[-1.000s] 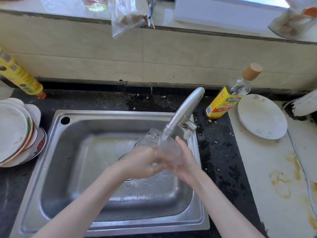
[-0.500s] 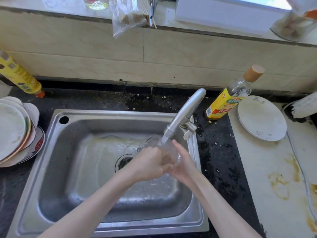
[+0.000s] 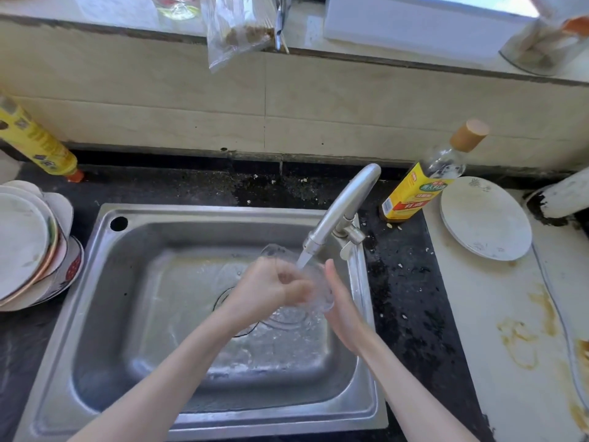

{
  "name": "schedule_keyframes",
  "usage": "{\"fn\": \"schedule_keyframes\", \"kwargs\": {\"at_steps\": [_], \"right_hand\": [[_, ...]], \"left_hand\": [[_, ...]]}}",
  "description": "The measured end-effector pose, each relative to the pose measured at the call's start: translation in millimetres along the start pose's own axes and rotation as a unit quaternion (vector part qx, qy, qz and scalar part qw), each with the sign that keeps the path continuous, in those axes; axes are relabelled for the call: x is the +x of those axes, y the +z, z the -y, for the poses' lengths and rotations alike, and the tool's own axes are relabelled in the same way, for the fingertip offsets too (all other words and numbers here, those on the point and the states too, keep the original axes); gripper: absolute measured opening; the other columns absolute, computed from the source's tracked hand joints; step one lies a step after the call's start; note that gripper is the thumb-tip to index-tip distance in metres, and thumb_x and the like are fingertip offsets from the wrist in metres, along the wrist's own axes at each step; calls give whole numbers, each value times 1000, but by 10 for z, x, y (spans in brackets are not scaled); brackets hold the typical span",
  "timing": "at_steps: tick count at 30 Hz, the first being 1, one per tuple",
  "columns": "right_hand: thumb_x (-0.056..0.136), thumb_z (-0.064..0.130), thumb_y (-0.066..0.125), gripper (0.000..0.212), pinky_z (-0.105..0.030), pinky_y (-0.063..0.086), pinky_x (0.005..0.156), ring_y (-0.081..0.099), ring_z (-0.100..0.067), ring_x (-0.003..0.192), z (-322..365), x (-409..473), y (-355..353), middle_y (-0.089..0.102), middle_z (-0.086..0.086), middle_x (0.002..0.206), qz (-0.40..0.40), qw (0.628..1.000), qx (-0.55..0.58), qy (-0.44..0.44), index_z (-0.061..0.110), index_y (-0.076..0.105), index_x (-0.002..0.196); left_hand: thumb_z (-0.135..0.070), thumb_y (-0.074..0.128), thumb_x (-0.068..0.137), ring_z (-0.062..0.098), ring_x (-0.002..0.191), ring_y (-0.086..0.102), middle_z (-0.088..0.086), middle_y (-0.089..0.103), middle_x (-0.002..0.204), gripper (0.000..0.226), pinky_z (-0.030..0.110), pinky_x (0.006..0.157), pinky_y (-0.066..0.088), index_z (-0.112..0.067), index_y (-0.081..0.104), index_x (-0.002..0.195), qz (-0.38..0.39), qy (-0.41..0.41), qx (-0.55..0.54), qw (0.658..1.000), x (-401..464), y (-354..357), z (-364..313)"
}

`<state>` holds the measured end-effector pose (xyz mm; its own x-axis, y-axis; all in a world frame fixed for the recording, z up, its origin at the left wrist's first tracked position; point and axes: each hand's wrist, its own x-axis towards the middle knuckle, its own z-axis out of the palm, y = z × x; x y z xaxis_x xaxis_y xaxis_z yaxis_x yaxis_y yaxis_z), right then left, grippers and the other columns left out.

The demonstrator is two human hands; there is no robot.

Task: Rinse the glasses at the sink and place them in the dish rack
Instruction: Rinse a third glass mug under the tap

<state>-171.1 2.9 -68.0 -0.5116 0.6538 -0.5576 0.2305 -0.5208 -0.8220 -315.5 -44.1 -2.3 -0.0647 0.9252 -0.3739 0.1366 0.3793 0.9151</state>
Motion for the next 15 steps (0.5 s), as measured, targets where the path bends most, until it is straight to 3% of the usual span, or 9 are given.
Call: {"fn": "schedule_keyframes", "kwargs": {"at_steps": [1,2,5,7,9,12,13,15], "right_hand": [[81,76,41,74,-45,43,96,56,-25,117,-16,-6,16,60,-5,126,-8,999,34,-13,21,51,130],[83,66,49,67,-47,44,95,57,-26,117,-23,-23,22,59,-7,128,-16,996,86,-23,23,45,134],[81,44,60,58,-40,52,79,68,-25,96,-24,-76,10,65,-7,118,6,986,163,-41,25,40,132],[82,40,57,51,-34,54,67,69,-21,82,-56,-92,-9,68,-6,107,11,982,184,-29,18,46,126],[82,45,52,54,-22,50,51,66,-13,68,-53,-57,-35,68,-5,94,9,980,197,11,9,52,122],[77,54,54,64,-16,42,41,61,-7,59,41,-7,-79,68,2,79,35,983,156,92,10,56,124],[75,55,55,60,-16,42,42,61,-7,61,84,12,-103,68,3,80,51,985,123,113,13,60,119],[78,54,56,46,-16,43,44,61,-8,64,165,45,-160,69,3,82,85,985,60,137,19,65,105]], "left_hand": [[-4,67,81,15,66,68,6,72,69,15,27,66,57,-12,74,71,-18,-30,-71,997,5,22,-8],[-5,66,82,18,66,69,10,72,70,11,27,65,57,-6,74,75,-33,-50,-122,991,20,42,-6],[-13,66,83,20,76,70,11,73,79,13,30,74,55,-3,74,85,-52,-58,-118,990,72,63,54],[-15,64,85,14,84,69,6,74,89,14,24,76,51,-11,72,96,0,-20,-77,997,56,24,69],[-8,62,87,1,95,64,1,70,108,28,12,83,45,-24,64,110,124,34,14,992,18,-19,70],[-17,53,93,-13,111,41,-19,44,135,40,-9,87,19,-31,47,130,248,75,254,932,-47,-45,-1],[-26,49,95,-12,119,31,-27,31,138,44,-9,89,12,-34,39,137,254,83,312,912,-58,-55,2],[-40,37,98,-3,132,17,-26,21,146,44,5,103,10,-38,30,141,244,101,370,891,-103,-44,14]]}}
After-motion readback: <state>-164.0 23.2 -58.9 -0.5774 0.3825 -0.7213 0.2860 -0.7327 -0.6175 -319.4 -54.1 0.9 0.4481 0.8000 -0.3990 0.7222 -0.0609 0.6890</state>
